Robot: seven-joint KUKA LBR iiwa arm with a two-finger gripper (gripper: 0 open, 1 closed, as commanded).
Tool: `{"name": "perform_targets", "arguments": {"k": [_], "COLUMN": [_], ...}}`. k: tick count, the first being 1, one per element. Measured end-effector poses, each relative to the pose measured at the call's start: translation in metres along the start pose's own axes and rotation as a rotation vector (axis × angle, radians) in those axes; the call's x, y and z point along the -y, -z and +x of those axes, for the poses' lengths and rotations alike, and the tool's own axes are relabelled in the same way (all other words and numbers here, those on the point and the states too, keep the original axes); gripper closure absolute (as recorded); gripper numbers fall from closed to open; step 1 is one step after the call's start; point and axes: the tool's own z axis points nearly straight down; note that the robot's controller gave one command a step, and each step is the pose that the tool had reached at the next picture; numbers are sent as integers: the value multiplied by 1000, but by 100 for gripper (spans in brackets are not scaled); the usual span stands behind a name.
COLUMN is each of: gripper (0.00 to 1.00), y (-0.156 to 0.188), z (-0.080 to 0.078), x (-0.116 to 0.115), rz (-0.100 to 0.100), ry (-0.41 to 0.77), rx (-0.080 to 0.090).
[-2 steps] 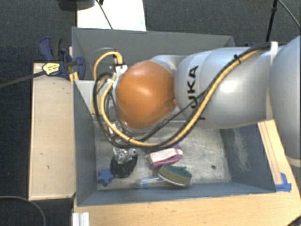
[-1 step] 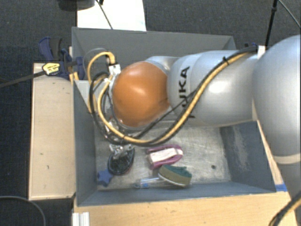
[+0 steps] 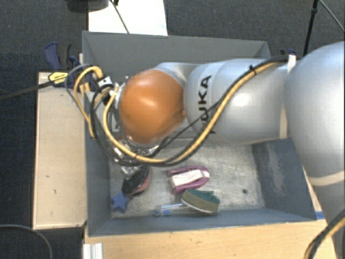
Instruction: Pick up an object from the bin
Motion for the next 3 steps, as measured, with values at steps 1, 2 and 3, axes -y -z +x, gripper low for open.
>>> {"name": "perform_targets", "arguments": {"k": [1,2,3], "gripper": [100,100,100], "y": [105,43,74], "z": [10,25,12], "x": [15,-14,-26], "rz": [-28,-38,-34], "ry": [460,542,555], "rx": [3,8,6]}}
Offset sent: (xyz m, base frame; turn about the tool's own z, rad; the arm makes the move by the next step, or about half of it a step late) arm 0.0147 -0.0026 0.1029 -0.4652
